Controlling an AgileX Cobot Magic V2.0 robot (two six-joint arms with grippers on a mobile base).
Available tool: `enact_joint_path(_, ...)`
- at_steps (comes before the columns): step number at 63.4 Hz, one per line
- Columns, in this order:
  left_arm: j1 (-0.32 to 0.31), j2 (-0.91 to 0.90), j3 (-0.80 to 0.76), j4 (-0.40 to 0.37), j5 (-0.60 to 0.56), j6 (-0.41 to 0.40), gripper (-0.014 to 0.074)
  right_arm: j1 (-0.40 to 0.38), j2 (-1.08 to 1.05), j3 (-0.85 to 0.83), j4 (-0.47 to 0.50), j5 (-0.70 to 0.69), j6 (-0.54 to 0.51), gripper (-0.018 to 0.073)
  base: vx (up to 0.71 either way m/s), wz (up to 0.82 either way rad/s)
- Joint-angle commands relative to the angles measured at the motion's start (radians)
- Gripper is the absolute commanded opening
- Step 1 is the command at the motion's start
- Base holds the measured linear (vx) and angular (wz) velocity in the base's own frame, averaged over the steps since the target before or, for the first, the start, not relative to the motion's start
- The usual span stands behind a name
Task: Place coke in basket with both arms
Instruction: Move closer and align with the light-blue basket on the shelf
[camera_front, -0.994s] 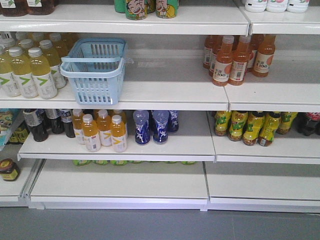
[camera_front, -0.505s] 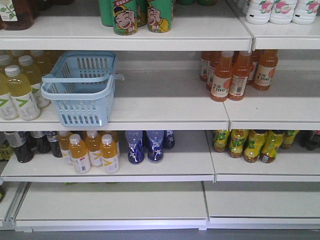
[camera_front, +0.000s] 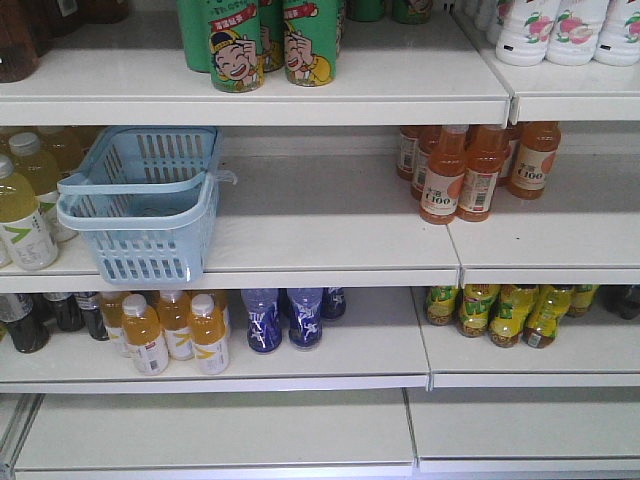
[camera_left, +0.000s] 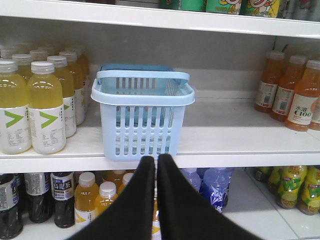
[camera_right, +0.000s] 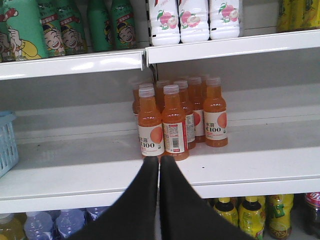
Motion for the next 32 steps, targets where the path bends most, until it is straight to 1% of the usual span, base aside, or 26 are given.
enact_joint_path(1,0.000,-0.016,0.007,-0.007,-0.078,-0.003,-0.0006,-0.004,-0.012,0.019,-0.006,-0.081,0.000,-0.0005,0.02,0.00)
enact_joint_path(32,0.000,-0.016,0.007,-0.007,-0.078,-0.003,-0.0006,-0.004,-0.012,0.019,-0.006,-0.081,0.000,-0.0005,0.00,0.00)
